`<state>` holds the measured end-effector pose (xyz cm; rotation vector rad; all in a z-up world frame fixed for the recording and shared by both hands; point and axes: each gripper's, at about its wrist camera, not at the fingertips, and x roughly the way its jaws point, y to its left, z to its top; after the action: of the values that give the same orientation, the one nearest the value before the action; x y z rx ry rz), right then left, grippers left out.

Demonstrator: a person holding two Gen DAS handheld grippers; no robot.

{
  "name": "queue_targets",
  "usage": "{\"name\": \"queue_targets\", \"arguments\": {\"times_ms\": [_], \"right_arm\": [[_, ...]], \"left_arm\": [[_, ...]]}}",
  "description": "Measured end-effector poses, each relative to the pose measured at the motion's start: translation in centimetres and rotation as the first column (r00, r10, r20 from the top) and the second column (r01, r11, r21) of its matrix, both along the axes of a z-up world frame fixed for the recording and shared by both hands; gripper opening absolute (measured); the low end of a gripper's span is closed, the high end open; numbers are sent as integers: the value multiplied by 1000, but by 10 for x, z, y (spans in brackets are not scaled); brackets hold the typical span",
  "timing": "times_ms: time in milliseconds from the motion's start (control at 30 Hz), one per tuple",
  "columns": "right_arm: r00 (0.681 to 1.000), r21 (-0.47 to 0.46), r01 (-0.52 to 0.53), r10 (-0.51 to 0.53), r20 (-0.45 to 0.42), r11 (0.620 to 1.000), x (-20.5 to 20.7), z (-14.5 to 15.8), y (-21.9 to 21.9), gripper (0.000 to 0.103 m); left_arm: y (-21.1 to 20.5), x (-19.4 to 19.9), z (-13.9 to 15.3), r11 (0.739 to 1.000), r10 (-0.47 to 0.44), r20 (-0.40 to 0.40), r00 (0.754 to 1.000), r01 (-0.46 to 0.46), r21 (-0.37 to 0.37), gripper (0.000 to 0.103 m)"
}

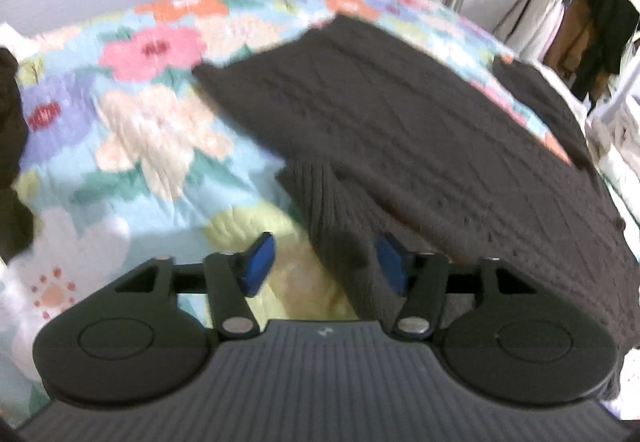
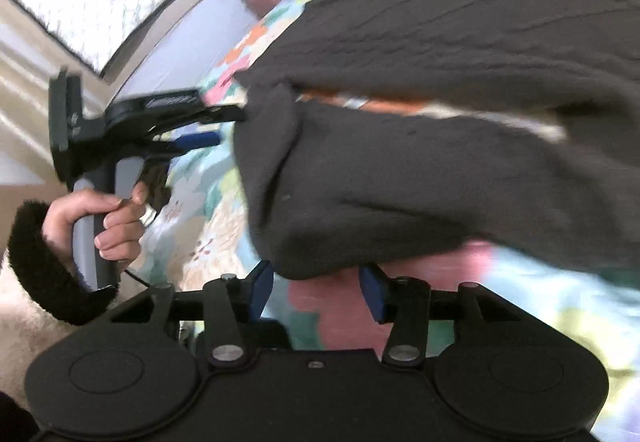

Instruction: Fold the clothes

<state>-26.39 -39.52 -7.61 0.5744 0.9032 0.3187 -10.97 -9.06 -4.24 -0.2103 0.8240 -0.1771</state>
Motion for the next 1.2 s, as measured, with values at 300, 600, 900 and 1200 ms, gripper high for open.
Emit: {"name": "queue_targets", "arguments": {"times_ms": [300, 600, 900, 1200], "right_arm": [[913, -91, 405, -397, 91, 910, -98, 0, -108, 58], [967, -178, 192, -155, 204, 965, -35, 22, -71, 59], [992, -208, -99, 113, 58, 973, 72, 14, -57, 91], [969, -255, -160, 201, 146, 954, 67, 7, -40, 19]], "left_arm": [[-33, 20, -37, 991, -119, -172, 978, 106, -80, 86], [-25, 15, -10, 988, -136, -38, 990, 133, -74, 19], [5, 22, -3, 902, -178, 51, 983, 183, -390, 19], [-11, 44, 0, 841, -238, 122, 963, 268, -470, 19]]}}
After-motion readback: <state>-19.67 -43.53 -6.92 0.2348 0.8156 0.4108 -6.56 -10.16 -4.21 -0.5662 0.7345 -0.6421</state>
